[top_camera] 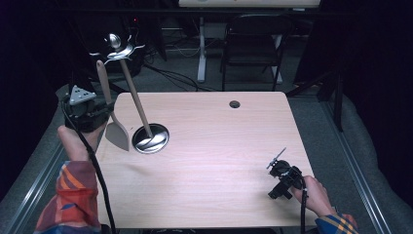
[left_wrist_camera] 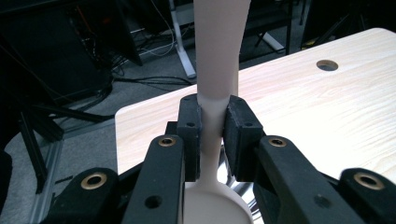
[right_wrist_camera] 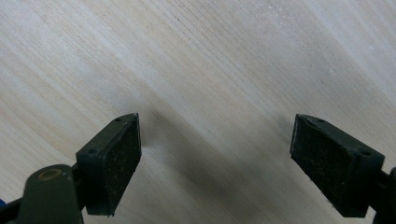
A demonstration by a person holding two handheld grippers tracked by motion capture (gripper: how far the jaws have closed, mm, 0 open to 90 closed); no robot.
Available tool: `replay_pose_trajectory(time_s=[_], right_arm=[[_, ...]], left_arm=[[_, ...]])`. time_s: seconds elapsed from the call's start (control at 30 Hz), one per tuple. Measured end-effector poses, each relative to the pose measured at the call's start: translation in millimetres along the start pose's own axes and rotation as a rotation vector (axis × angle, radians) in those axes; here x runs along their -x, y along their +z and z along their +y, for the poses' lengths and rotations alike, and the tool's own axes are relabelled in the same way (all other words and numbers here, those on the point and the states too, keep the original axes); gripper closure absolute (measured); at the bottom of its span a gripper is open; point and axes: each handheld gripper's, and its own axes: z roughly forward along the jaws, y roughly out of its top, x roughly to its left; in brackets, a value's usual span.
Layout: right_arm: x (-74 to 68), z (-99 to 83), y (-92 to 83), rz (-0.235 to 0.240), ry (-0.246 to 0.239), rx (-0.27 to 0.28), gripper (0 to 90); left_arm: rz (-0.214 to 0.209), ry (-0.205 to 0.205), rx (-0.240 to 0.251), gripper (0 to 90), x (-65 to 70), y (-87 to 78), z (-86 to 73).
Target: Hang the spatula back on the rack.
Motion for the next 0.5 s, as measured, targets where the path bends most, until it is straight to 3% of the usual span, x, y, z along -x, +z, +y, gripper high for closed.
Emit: replay_pose_trajectory(time_s=[0.3, 0.5], right_arm=[[-0.4, 0.3, 0.2, 0.005, 0.002, 0.001, 16.1], [-1.1, -0.4, 1.9, 0.005, 0.015, 0.019, 16.1]], left_arm=[[0.048, 0.019, -0.032, 78.0, 2.9, 1.5, 0.1], [0.045, 0.026, -0.020, 78.0, 4.9, -0.9, 1.8]])
